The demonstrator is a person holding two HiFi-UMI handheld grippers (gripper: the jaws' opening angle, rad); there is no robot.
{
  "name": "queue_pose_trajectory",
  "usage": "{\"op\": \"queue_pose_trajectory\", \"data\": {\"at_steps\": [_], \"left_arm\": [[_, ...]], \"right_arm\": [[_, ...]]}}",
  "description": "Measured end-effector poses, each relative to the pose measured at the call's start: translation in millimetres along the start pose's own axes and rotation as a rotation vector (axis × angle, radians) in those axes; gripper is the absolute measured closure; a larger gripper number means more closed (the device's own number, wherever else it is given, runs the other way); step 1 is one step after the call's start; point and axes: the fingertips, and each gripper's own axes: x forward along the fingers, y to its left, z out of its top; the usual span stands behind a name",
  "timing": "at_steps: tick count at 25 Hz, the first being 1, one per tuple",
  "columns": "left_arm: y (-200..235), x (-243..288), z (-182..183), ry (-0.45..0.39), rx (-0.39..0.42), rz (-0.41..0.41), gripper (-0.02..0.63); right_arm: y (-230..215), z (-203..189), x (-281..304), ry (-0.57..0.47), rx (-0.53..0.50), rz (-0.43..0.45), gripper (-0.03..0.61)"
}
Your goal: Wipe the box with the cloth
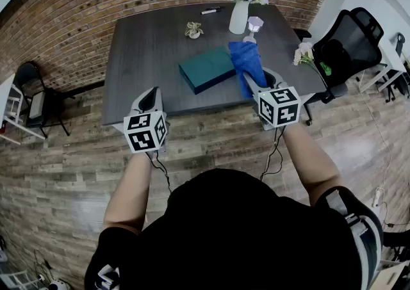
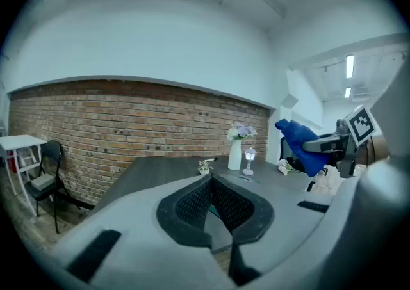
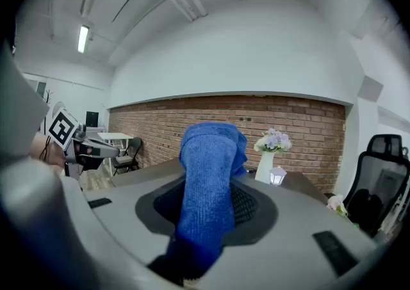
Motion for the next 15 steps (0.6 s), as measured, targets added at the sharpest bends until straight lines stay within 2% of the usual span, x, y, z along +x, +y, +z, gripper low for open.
{"op": "queue_pose_trajectory", "data": {"at_steps": [15], "left_arm": [[31.4, -10.7, -13.4, 0.027, -0.014, -0.002, 0.606]], "right_arm": [[39.0, -4.2, 15.7, 0.001, 0.053, 0.040, 0.443]]}}
